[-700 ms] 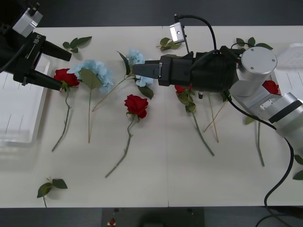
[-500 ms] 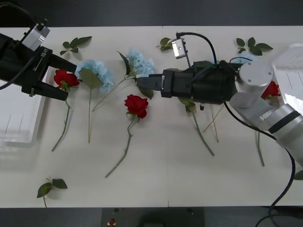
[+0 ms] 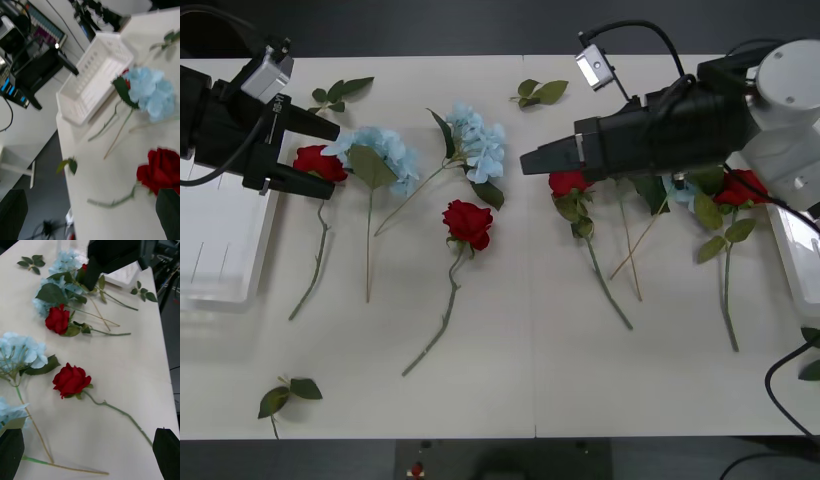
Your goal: Put the red flowers into the right box and the blue flowers into the left box
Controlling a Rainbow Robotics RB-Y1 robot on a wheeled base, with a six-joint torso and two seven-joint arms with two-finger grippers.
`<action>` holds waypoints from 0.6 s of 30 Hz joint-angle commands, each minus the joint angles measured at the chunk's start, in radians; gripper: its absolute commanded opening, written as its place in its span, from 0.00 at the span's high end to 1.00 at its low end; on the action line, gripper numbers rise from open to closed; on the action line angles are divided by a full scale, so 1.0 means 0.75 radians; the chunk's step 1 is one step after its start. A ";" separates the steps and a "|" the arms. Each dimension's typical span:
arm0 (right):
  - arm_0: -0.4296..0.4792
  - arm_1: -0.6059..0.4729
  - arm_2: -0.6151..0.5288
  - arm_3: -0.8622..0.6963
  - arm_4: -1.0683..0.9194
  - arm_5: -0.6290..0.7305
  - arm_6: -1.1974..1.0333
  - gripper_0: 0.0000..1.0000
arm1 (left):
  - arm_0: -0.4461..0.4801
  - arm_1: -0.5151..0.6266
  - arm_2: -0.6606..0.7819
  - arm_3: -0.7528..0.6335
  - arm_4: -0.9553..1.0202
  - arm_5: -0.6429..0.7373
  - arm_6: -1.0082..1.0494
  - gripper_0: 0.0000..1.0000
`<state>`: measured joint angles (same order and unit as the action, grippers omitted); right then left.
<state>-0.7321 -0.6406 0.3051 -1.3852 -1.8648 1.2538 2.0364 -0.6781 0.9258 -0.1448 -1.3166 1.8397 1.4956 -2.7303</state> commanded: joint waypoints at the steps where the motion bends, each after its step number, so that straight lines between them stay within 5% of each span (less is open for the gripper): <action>1: -0.057 -0.021 -0.149 -0.020 0.153 0.232 -0.347 0.00 | -0.008 0.075 -0.003 -0.044 -0.072 -0.057 0.235 0.00; 10: -0.147 -0.011 -0.392 -0.020 0.846 0.809 -0.762 0.00 | -0.008 0.107 -0.003 -0.044 -0.316 -0.157 0.609 0.00; 18: -0.153 -0.038 -0.421 -0.080 1.366 0.888 -0.768 0.00 | -0.006 0.097 -0.003 -0.044 -0.526 -0.198 1.031 0.00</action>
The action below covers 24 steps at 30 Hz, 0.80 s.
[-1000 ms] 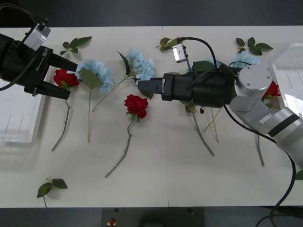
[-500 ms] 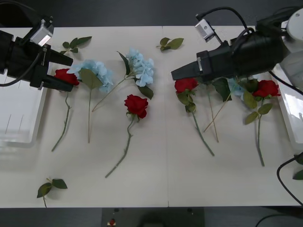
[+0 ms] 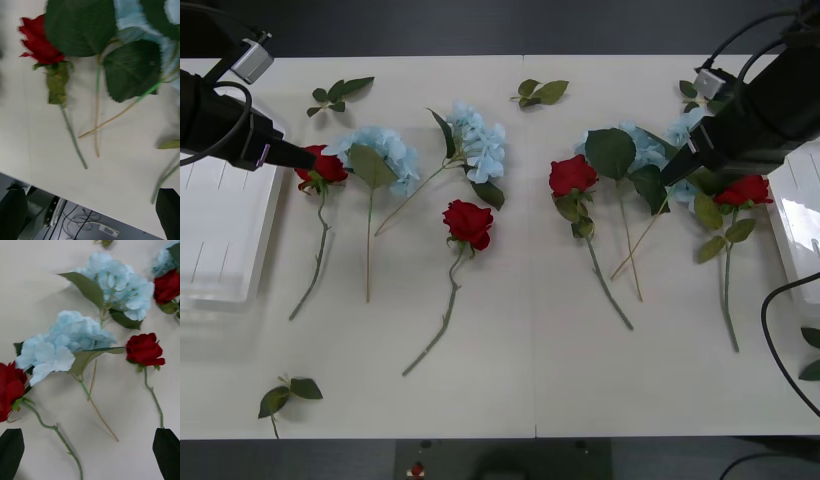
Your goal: Put the red flowers into the right box and the blue flowers into the left box
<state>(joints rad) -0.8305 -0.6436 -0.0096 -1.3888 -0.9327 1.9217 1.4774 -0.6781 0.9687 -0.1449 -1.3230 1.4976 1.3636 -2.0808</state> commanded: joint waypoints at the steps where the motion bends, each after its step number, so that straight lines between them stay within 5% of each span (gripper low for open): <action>1: -0.014 -0.038 -0.001 -0.077 0.147 -0.002 -0.019 0.00 | -0.008 0.038 -0.003 -0.036 -0.097 -0.024 0.214 0.00; 12: 0.240 -0.052 0.011 -0.253 0.493 -0.159 0.018 0.00 | -0.006 -0.038 -0.089 -0.036 -0.389 -0.024 0.662 0.00; 24: 0.277 0.009 0.017 -0.050 0.636 -0.417 0.018 0.00 | -0.006 -0.189 -0.155 -0.034 -0.735 -0.020 0.925 0.00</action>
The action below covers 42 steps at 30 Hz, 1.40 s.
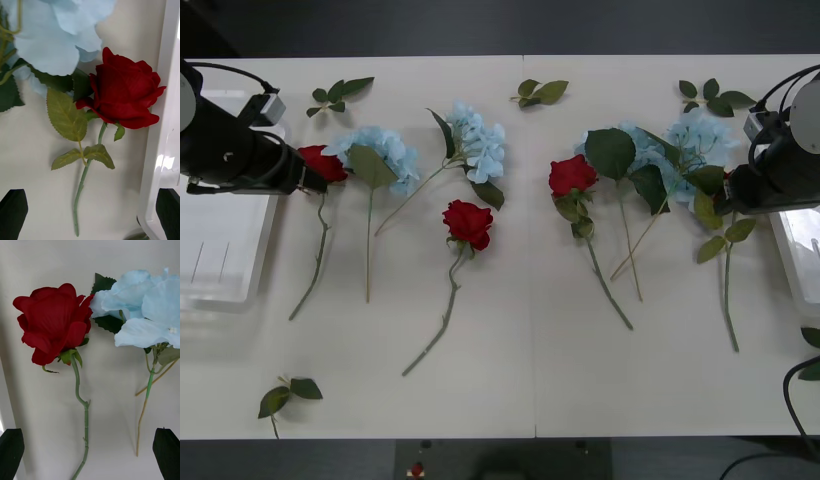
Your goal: Put the red flowers into the right box and the blue flowers into the left box
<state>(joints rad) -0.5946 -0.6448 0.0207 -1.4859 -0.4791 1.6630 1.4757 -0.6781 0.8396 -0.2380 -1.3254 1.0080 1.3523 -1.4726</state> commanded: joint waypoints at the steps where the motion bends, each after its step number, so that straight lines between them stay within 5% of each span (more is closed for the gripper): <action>1: -0.036 0.015 -0.021 0.087 0.037 -0.088 0.020 0.00 | -0.006 -0.023 -0.034 -0.031 -0.096 -0.005 0.123 0.00; 42: -0.181 0.156 -0.017 0.648 0.066 -0.505 0.023 0.00 | -0.012 -0.301 -0.055 0.211 -0.559 -0.130 0.182 0.00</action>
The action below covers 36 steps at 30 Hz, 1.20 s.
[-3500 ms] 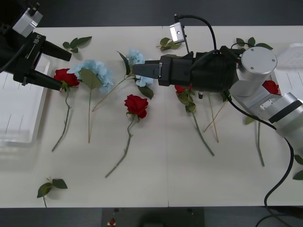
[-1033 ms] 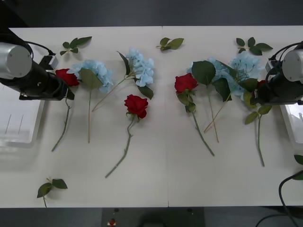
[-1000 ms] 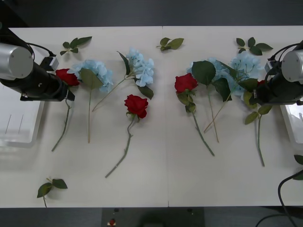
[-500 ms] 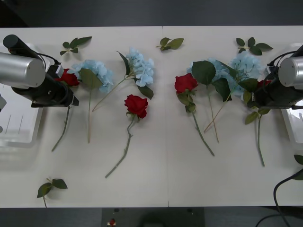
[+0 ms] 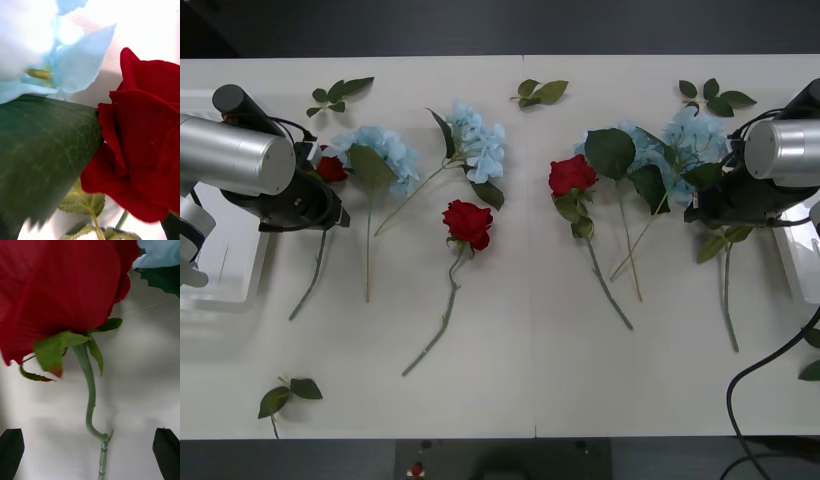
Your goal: Put the red flowers into the right box and the blue flowers into the left box
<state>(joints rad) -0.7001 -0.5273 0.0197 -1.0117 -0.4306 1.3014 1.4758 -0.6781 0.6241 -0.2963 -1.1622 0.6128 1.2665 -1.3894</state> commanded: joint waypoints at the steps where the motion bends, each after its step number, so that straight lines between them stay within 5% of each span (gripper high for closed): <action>1: -0.040 0.004 -0.014 0.015 0.001 -0.029 0.022 0.00 | -0.012 -0.018 0.023 -0.007 -0.040 -0.016 0.071 0.00; 22: -0.040 0.016 0.008 0.079 0.010 -0.097 0.022 0.00 | -0.012 -0.057 0.023 0.065 -0.052 -0.065 0.085 0.01; 24: -0.040 0.016 0.013 0.085 0.008 -0.105 0.020 0.05 | -0.012 -0.057 0.023 0.067 -0.052 -0.065 0.087 0.12; 27: -0.040 0.016 0.013 0.091 0.006 -0.109 0.020 0.28 | -0.012 -0.057 0.023 0.073 -0.050 -0.065 0.092 0.33; 29: -0.040 0.014 0.013 0.095 0.001 -0.115 0.020 0.42 | -0.010 -0.057 0.023 0.075 -0.048 -0.065 0.094 0.70; 31: -0.040 0.016 0.013 0.099 -0.001 -0.122 0.020 0.45 | -0.010 -0.057 0.023 0.073 -0.048 -0.065 0.096 0.93; 32: -0.040 0.016 0.013 0.107 -0.007 -0.132 0.022 0.50 | -0.012 -0.057 0.023 0.073 -0.048 -0.065 0.096 1.00; 36: -0.040 0.020 0.013 0.128 -0.013 -0.158 0.022 0.76 | -0.010 -0.057 0.023 0.073 -0.044 -0.065 0.096 1.00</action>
<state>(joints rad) -0.7034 -0.5269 0.0234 -0.9169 -0.4338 1.1884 1.4764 -0.6781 0.5854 -0.2963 -1.1033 0.5719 1.2221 -1.3571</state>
